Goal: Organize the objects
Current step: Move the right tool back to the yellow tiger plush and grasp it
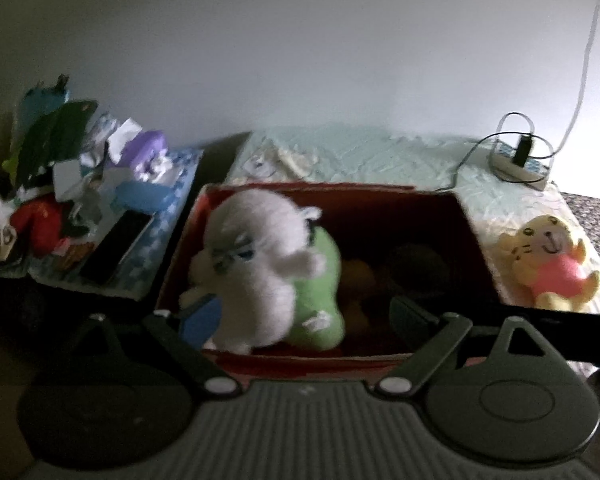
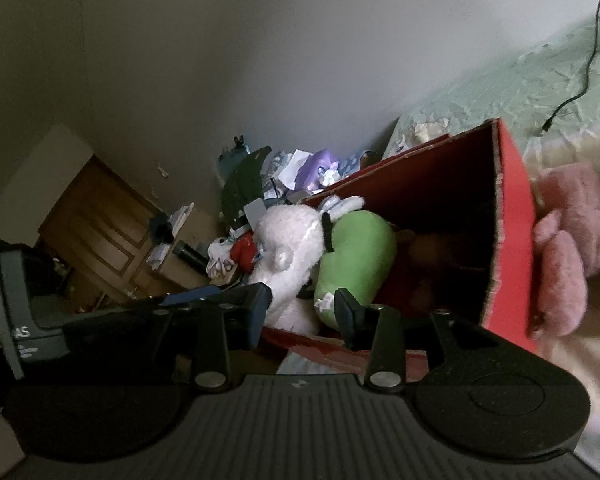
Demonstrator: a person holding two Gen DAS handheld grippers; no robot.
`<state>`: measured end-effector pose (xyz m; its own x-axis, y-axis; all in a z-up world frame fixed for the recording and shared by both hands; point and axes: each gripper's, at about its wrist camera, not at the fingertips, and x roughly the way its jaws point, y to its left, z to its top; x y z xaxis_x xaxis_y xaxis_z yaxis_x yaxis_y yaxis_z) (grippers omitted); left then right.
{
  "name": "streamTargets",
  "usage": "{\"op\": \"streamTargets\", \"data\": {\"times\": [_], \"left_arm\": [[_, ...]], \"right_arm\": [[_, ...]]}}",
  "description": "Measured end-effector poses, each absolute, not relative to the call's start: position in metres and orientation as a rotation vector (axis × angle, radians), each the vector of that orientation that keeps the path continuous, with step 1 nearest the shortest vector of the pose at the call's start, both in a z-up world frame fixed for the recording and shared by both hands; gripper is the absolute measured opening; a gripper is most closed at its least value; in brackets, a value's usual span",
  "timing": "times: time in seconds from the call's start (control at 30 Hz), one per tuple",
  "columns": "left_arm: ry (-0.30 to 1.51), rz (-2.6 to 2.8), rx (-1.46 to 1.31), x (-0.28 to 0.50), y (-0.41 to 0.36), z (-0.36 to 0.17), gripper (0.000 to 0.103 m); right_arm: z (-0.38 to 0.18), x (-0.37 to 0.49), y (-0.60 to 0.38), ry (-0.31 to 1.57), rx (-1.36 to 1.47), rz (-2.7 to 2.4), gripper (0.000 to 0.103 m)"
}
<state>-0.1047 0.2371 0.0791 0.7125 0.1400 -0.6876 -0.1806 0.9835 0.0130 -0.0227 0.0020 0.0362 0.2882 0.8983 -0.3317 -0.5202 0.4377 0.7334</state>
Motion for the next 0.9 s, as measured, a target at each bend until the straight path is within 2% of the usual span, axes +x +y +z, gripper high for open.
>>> {"op": "streamTargets", "data": {"times": [0.5, 0.9], "left_arm": [[0.700, -0.081, 0.039, -0.098, 0.142, 0.087, 0.091], [0.767, -0.348, 0.070, -0.078, 0.062, 0.060, 0.091]], "right_arm": [[0.028, -0.029, -0.094, 0.728, 0.681, 0.872, 0.042], [-0.021, -0.024, -0.162, 0.779, 0.732, 0.619, 0.042]]}}
